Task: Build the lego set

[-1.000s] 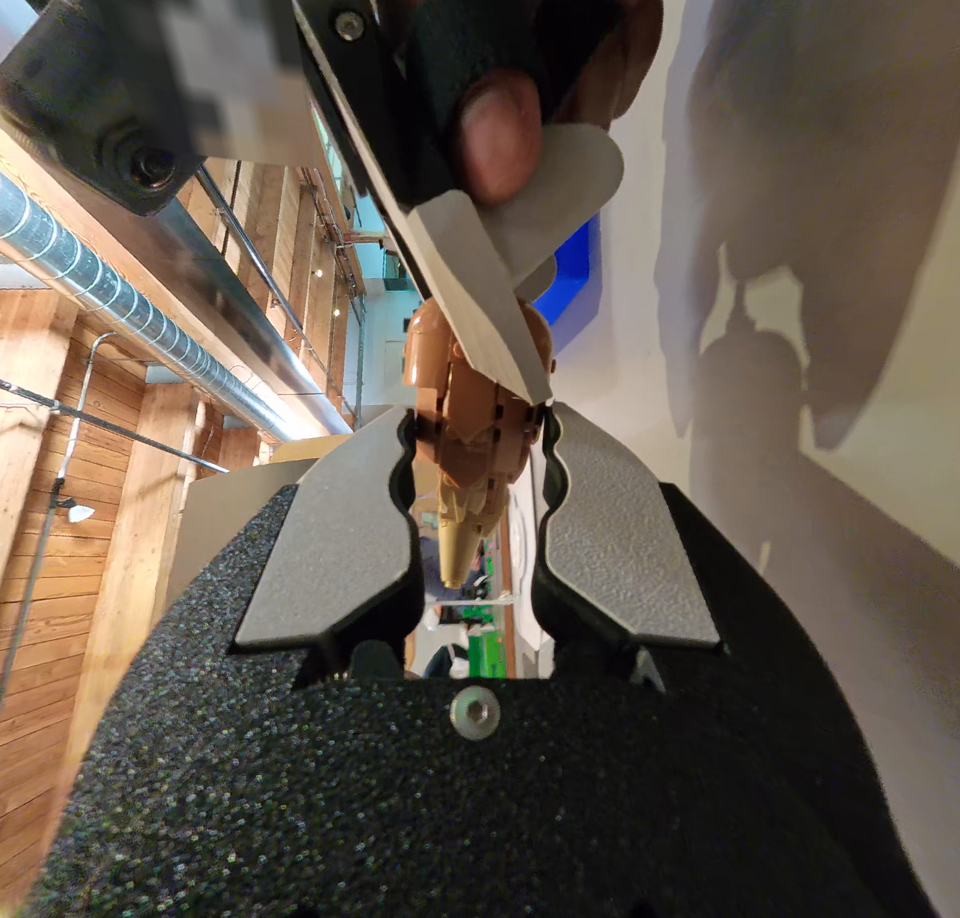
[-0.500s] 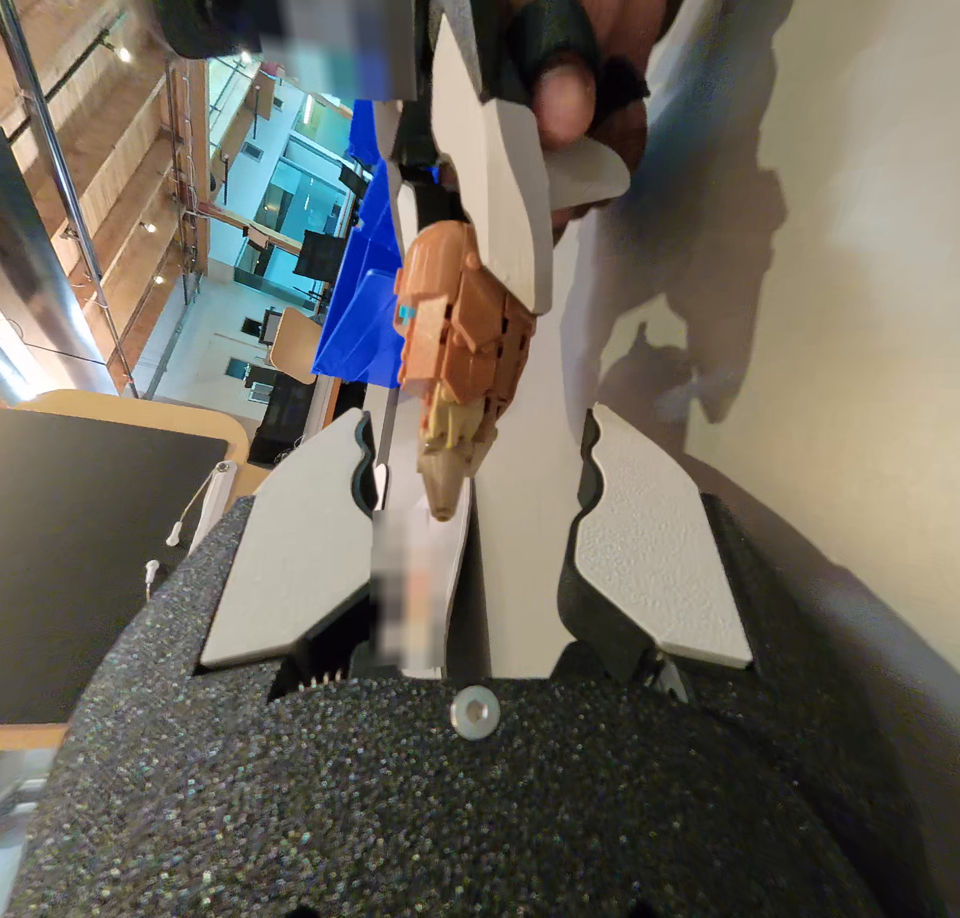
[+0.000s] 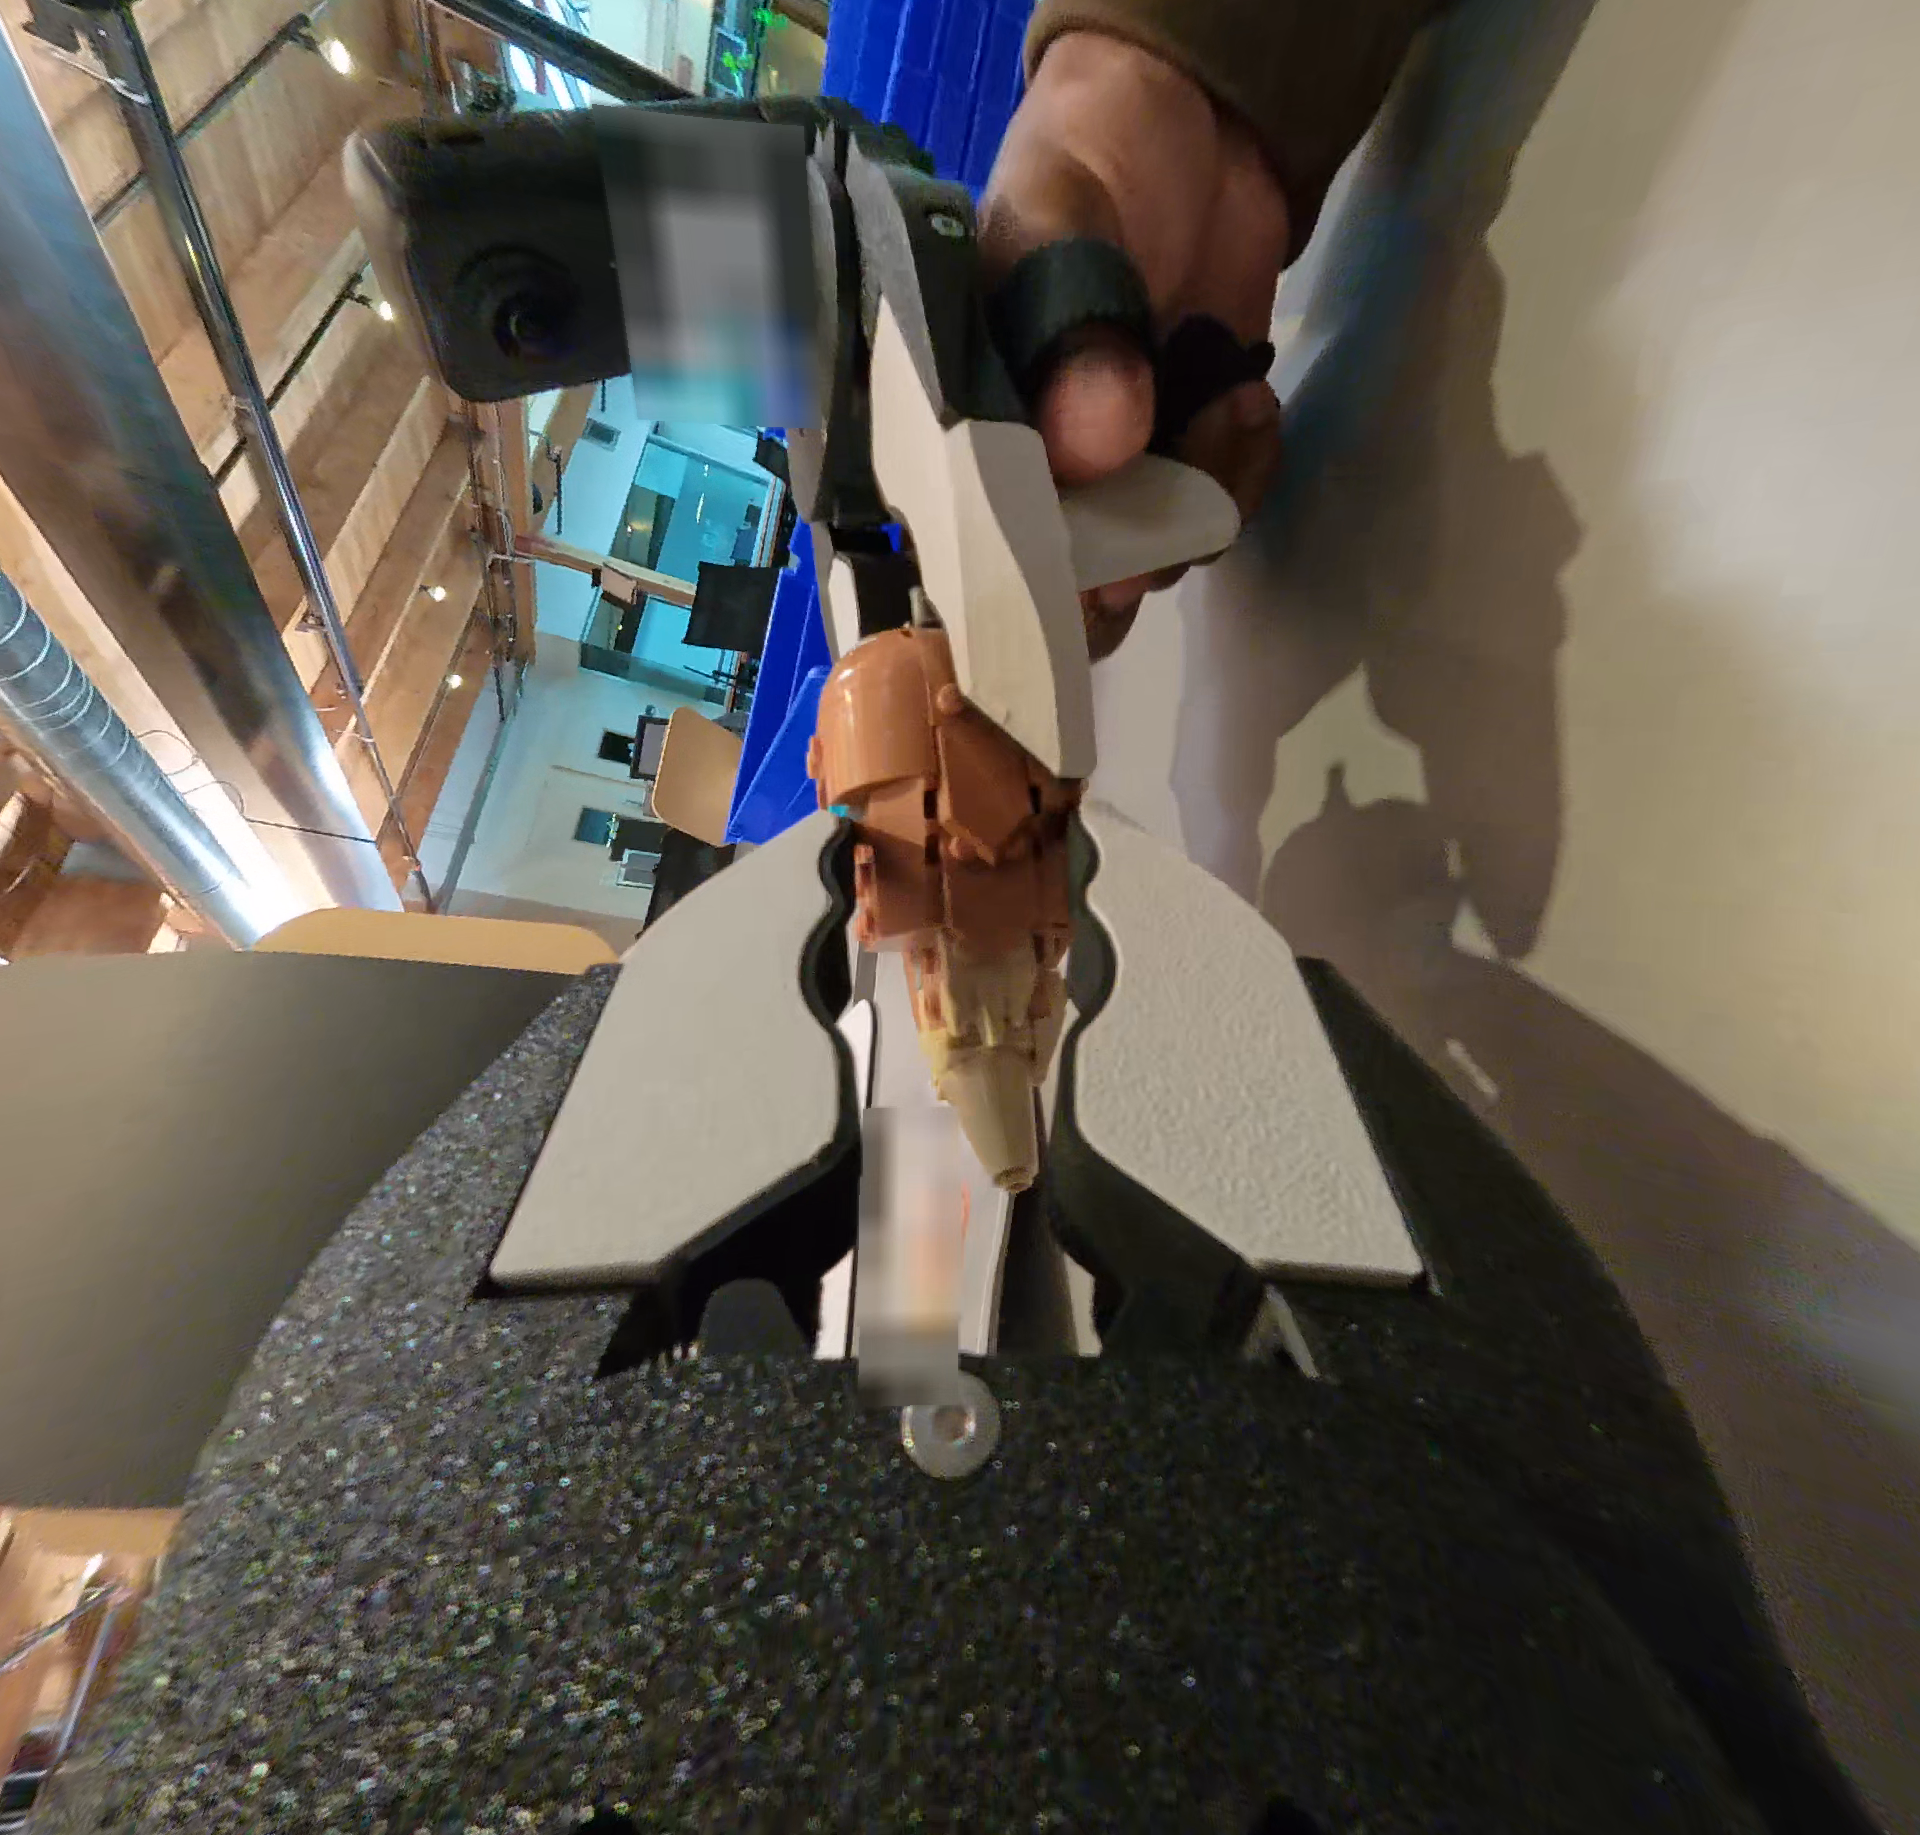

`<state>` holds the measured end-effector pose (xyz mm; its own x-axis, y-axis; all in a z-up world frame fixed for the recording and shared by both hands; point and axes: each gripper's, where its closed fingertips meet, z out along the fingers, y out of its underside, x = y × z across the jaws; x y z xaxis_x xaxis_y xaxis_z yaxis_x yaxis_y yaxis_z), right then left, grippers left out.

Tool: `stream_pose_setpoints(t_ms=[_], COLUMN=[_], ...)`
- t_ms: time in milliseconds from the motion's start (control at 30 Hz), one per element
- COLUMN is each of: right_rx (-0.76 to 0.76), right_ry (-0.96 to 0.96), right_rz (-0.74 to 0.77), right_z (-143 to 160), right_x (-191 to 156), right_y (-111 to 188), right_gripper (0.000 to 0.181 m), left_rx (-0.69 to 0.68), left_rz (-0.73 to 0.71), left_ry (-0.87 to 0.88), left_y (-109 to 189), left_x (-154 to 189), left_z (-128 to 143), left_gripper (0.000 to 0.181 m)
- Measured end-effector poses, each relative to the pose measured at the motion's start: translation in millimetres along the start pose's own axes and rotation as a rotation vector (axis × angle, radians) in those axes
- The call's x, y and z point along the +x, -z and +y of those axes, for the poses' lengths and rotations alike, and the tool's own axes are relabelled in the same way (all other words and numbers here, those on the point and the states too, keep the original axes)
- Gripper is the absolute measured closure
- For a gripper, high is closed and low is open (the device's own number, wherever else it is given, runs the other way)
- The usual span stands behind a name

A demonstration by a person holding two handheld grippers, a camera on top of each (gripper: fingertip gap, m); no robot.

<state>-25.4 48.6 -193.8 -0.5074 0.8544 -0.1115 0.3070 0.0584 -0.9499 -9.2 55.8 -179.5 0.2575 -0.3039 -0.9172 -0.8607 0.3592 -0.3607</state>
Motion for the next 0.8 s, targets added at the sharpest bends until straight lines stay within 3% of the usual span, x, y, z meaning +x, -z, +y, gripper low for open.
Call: stream_pose_setpoints(t_ms=[500,633,800], right_rx=[-0.056,-0.106,-0.168], right_ry=[-0.018,-0.021,-0.011], right_rz=[0.013,0.040,0.061], right_z=[13,23,32], right_x=[5,10,14], right_y=[-3,-3,-4], right_gripper=[0.122,0.122,0.122], left_rx=[-0.014,0.015,0.032], left_rz=[0.026,0.077,0.100], left_ry=[0.023,0.091,0.168], left_y=[-3,3,8], left_x=[11,15,18], left_z=[8,9,10], left_gripper=[0.142,0.112,0.114])
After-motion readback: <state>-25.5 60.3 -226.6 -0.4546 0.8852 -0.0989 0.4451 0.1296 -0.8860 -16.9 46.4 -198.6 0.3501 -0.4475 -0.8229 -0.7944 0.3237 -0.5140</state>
